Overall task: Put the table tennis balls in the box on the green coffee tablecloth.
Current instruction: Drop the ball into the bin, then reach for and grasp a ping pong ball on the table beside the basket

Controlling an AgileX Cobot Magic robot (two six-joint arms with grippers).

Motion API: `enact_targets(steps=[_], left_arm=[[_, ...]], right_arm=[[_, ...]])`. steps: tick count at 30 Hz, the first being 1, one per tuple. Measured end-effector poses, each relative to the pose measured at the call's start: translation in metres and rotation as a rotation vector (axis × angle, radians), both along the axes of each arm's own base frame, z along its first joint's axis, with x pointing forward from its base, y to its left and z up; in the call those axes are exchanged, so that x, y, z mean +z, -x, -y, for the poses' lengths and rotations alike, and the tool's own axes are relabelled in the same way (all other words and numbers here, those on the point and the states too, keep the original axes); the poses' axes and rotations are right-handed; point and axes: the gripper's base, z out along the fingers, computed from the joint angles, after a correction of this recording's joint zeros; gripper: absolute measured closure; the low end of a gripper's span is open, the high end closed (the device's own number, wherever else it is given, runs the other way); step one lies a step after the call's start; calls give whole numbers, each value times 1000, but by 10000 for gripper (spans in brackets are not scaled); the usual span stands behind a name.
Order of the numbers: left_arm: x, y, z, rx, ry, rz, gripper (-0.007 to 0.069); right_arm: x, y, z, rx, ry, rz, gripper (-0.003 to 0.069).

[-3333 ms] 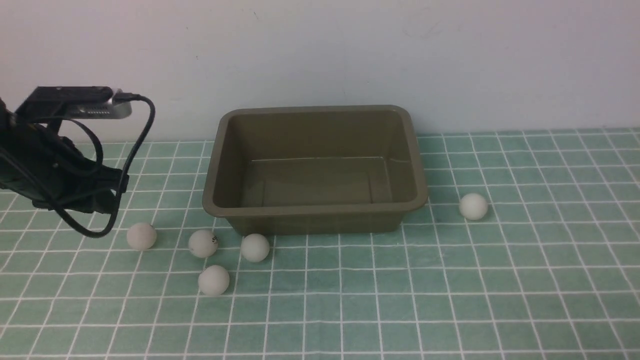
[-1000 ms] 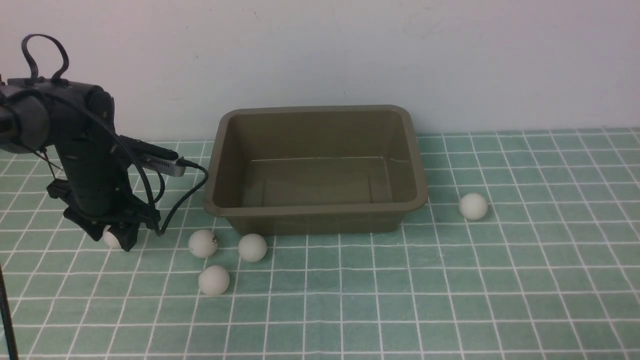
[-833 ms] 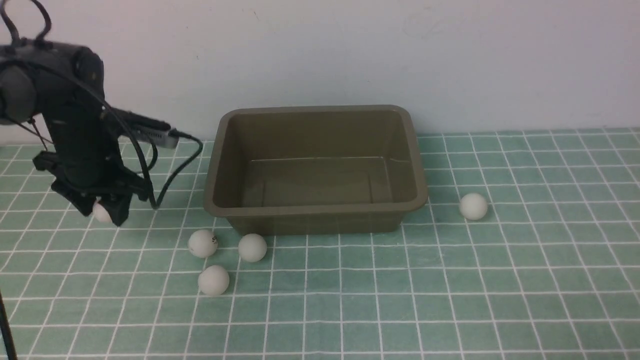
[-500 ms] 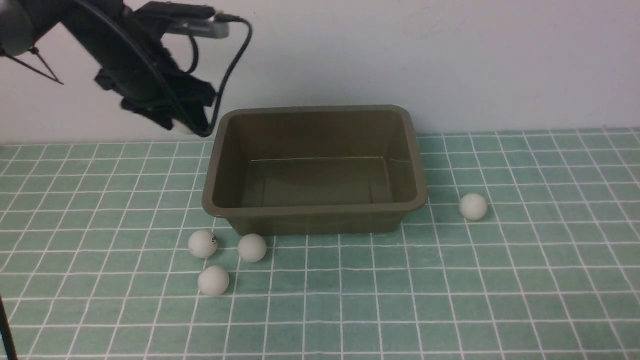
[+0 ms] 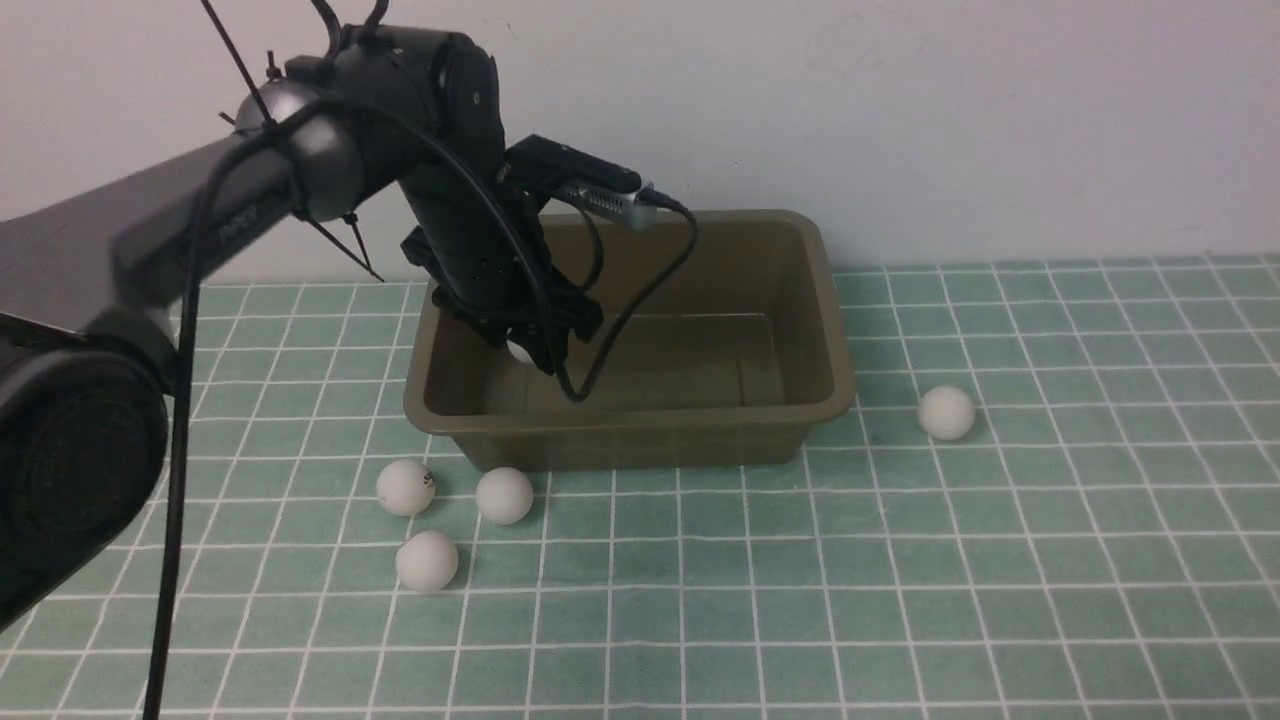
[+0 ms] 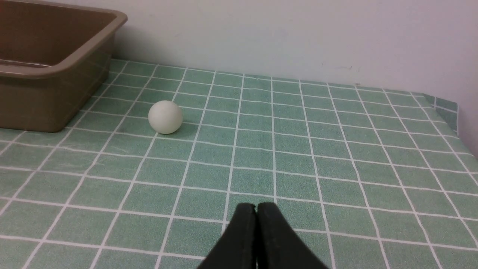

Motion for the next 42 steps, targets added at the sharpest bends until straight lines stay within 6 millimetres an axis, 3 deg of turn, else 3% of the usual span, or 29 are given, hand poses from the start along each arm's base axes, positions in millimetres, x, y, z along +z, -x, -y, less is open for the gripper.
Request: enact_targets(steps=[6, 15, 19, 23, 27, 31, 42], left_arm=[[24, 10, -8, -13, -58, 8, 92], [99, 40, -48, 63, -1, 59, 92], [112, 62, -61, 91, 16, 53, 92], [107, 93, -71, 106, 28, -9, 92], [85, 125, -74, 119, 65, -97, 92], [66, 143, -74, 143, 115, -98, 92], [10, 156, -78, 196, 124, -88, 92]], right_arm=[[0, 0, 0, 0, 0, 0, 669], [0, 0, 0, 0, 0, 0, 669], [0, 0, 0, 0, 0, 0, 669], [0, 0, 0, 0, 0, 0, 669], [0, 0, 0, 0, 0, 0, 669], [0, 0, 0, 0, 0, 0, 669], [0, 0, 0, 0, 0, 0, 669]])
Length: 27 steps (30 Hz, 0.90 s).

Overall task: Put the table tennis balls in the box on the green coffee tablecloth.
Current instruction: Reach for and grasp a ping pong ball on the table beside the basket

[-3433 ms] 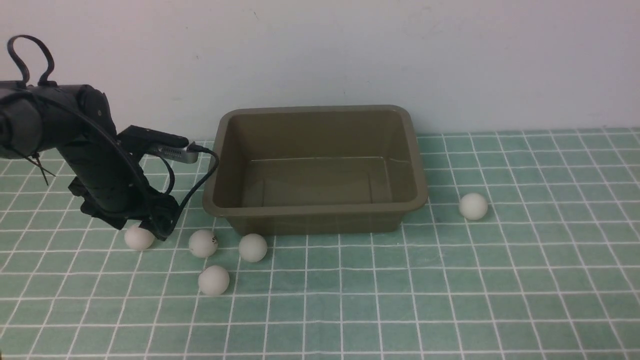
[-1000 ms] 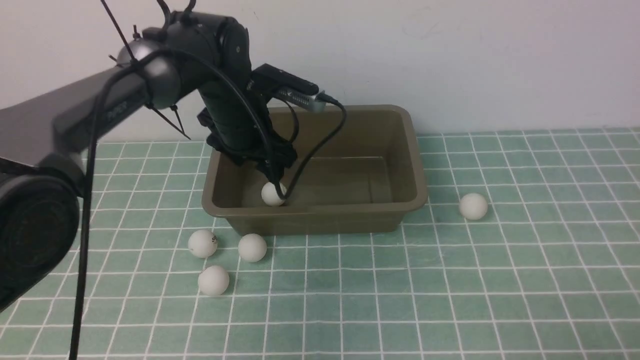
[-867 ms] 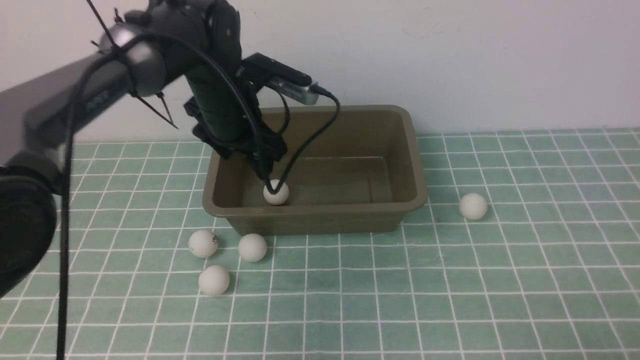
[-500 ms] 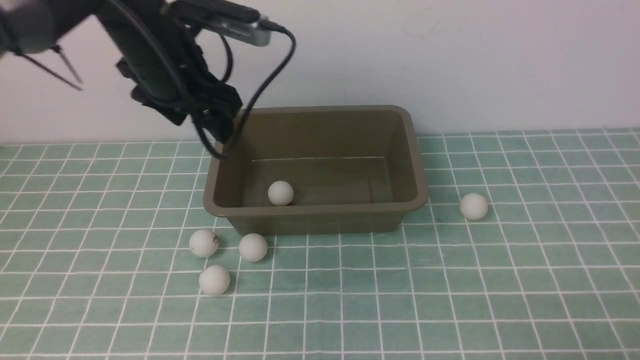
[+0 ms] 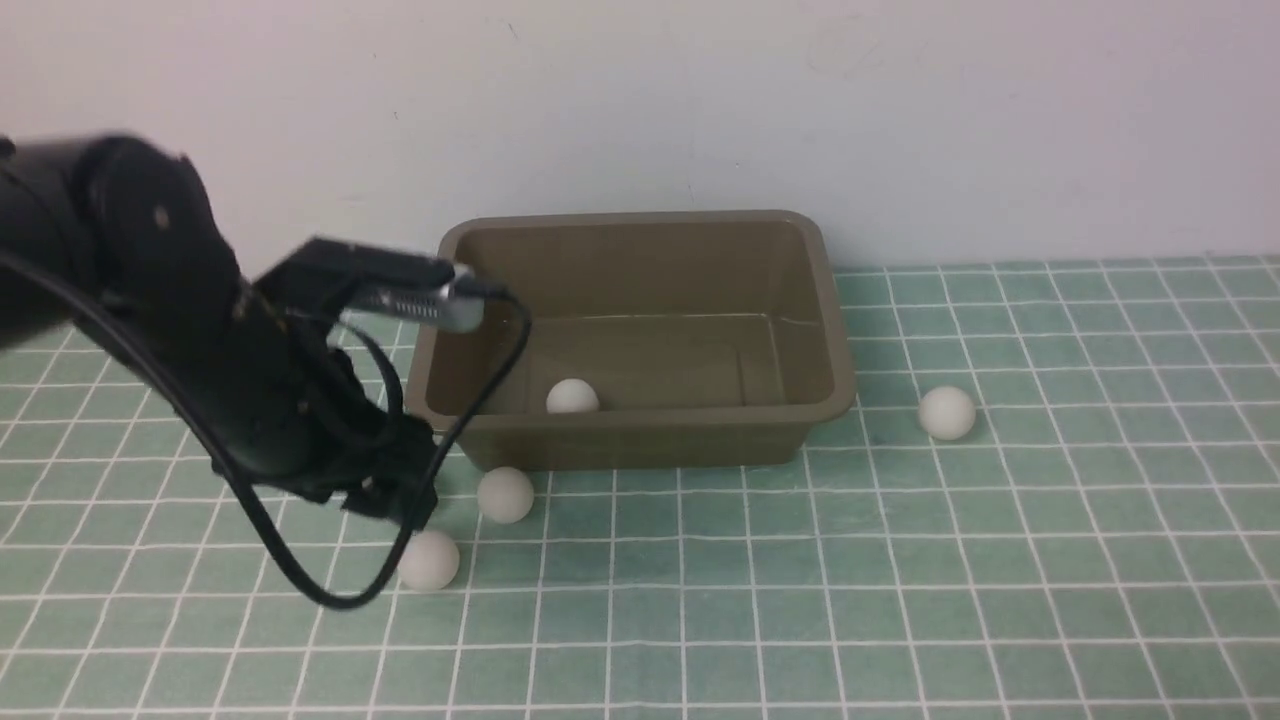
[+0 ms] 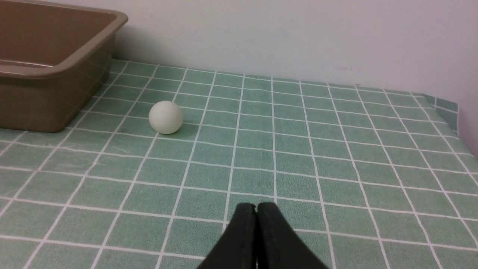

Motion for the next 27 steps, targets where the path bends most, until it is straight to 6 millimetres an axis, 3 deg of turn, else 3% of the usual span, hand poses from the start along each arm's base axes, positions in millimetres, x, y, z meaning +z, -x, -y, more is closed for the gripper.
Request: enact_targets(steps=[10, 27], left_arm=[[-40, -16, 2, 15, -15, -17, 92], [-53, -26, 4, 7, -15, 22, 92]], right_arm=[[0, 0, 0, 0, 0, 0, 669], [0, 0, 0, 0, 0, 0, 669]])
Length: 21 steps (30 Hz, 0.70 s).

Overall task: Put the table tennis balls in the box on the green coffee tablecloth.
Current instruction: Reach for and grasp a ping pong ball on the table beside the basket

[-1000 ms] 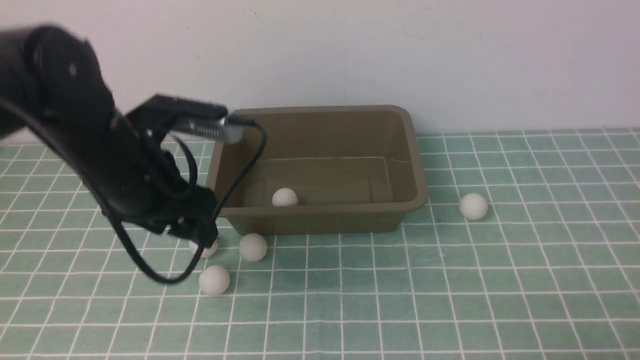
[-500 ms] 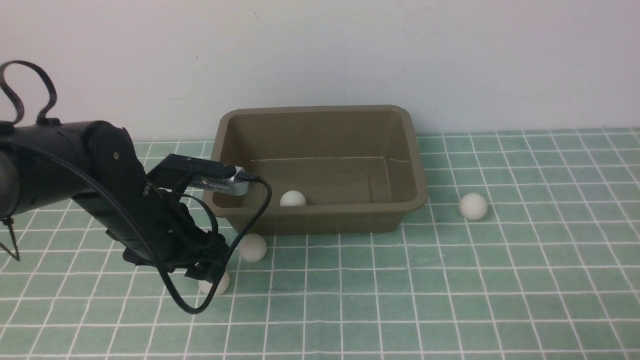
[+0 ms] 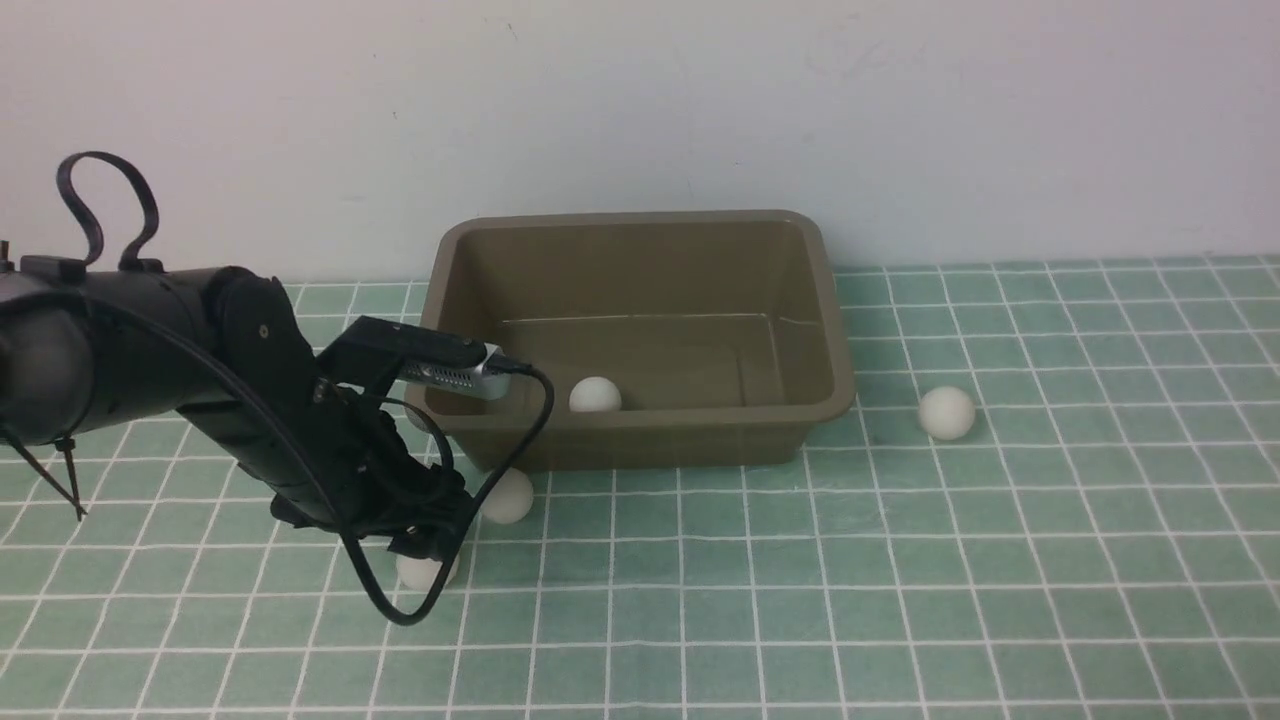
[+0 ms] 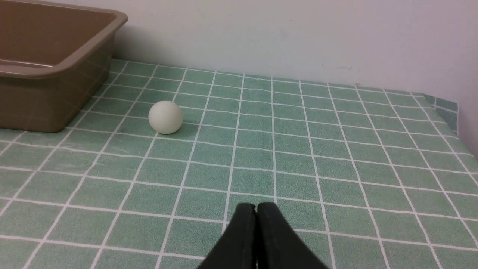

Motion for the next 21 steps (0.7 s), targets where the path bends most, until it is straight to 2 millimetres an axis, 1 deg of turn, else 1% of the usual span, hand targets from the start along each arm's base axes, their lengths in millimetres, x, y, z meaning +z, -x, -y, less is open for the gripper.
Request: enact_targets(steps=[5, 21], left_arm=[[-12, -3, 3, -12, 20, -18, 92], [-25, -7, 4, -10, 21, -33, 92]], right_arm=[[0, 0, 0, 0, 0, 0, 669], [0, 0, 0, 0, 0, 0, 669]])
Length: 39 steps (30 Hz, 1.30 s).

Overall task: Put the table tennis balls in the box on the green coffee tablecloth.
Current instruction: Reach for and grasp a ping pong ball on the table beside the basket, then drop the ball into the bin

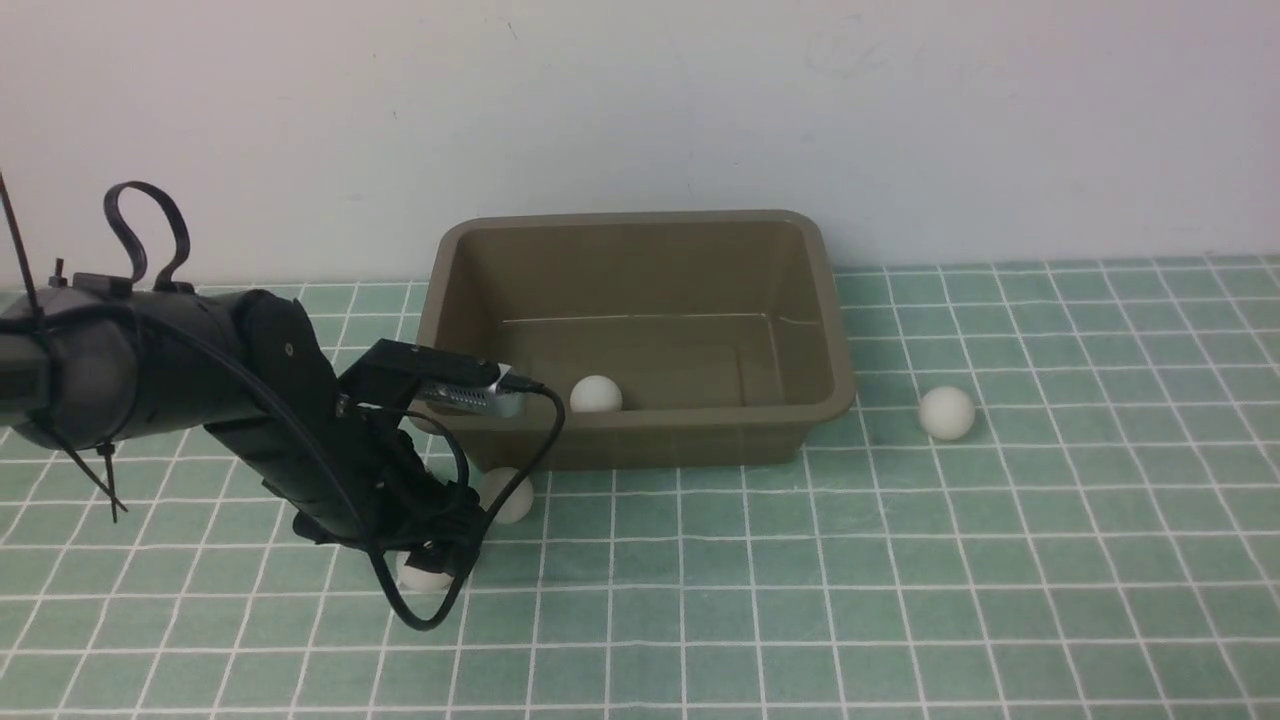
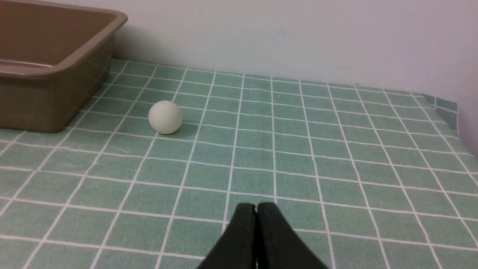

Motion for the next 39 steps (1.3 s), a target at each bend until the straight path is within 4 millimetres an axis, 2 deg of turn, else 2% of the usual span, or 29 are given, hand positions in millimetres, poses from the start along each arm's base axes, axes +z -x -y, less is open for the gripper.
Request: enact_targets(steps=[8, 11, 13, 14, 15, 20, 22, 27, 33, 35, 39], left_arm=[[-1, 0, 0, 0, -1, -2, 114], [-1, 0, 0, 0, -1, -2, 148], [-1, 0, 0, 1, 2, -6, 243], [-1, 0, 0, 1, 2, -7, 243], [-1, 1, 0, -1, 3, -22, 278], [10, 2, 3, -49, -1, -116, 275], [24, 0, 4, -89, -11, -168, 275], [75, -10, 8, -156, -5, -204, 275], [149, -37, 16, -170, 42, 16, 275], [160, -41, 17, -168, 49, 67, 275], [170, -50, 18, -149, 62, 170, 275]], right_arm=[[0, 0, 0, 0, 0, 0, 669], [0, 0, 0, 0, 0, 0, 669], [0, 0, 0, 0, 0, 0, 669], [0, 0, 0, 0, 0, 0, 669], [0, 0, 0, 0, 0, 0, 669], [0, 0, 0, 0, 0, 0, 669], [0, 0, 0, 0, 0, 0, 669], [0, 0, 0, 0, 0, 0, 669], [0, 0, 0, 0, 0, 0, 669], [0, 0, 0, 0, 0, 0, 669], [0, 0, 0, 0, 0, 0, 669]])
